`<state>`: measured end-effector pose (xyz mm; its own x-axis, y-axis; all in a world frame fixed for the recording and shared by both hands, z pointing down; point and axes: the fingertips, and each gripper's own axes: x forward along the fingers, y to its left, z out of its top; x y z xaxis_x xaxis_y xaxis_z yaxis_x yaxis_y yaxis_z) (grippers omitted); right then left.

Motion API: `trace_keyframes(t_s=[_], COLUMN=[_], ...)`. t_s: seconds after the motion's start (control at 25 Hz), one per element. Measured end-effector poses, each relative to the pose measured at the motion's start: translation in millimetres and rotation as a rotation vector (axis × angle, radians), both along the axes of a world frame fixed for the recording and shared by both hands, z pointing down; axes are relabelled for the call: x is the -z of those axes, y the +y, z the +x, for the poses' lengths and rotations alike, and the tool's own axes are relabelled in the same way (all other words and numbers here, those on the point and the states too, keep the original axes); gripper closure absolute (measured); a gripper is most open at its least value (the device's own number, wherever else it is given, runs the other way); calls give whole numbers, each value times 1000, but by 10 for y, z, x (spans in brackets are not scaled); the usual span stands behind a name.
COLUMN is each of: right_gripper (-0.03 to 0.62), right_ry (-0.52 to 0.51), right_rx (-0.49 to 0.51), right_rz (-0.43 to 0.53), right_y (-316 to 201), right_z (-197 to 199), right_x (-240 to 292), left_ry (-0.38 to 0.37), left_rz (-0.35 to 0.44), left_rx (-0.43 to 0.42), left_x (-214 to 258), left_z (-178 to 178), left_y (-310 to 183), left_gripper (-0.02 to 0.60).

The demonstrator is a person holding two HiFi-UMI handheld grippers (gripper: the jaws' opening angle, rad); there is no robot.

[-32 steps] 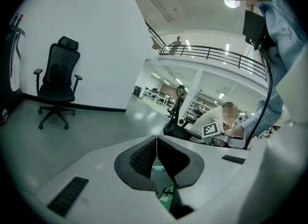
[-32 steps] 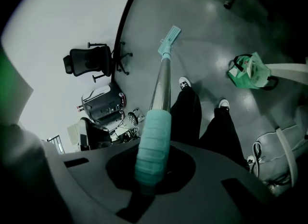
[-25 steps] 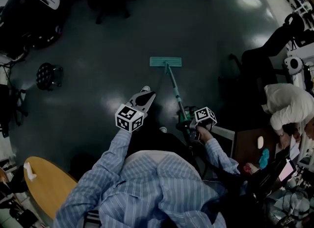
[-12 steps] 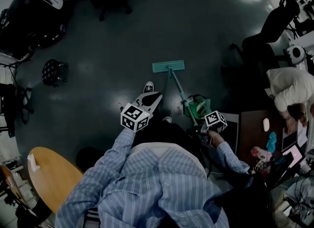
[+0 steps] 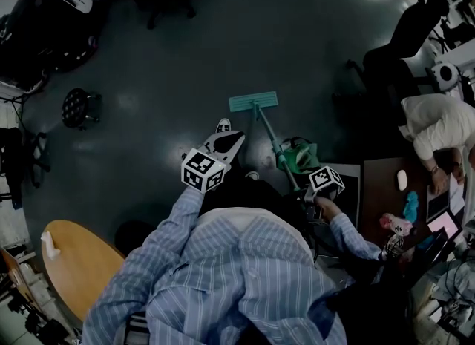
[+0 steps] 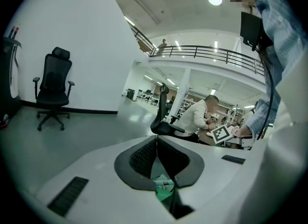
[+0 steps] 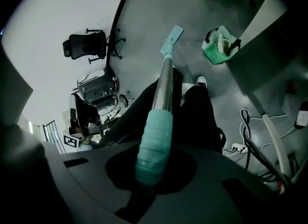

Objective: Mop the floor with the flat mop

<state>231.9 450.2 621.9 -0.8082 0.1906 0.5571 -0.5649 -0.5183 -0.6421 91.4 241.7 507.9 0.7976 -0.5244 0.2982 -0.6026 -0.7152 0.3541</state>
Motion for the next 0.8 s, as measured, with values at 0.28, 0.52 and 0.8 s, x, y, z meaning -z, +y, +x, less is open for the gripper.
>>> trace_keyframes(t_s=[0.28,0.52,0.8], right_gripper=[583,583,583], right_ry=[-4,-4,-9], right_rx=[15,14,-1], right_rz=[4,4,10], right_y=[6,-28,4], right_z=[-85,-106,-120], right_x=[-7,-10,-9], left_ry=[-3,-1,-7], left_rz=[8,9,18], left_rx=[19,29,20], left_x=[9,-6,7], left_z=[-121,-168,-165], left_y=[31,50,121], left_gripper=[575,575,575])
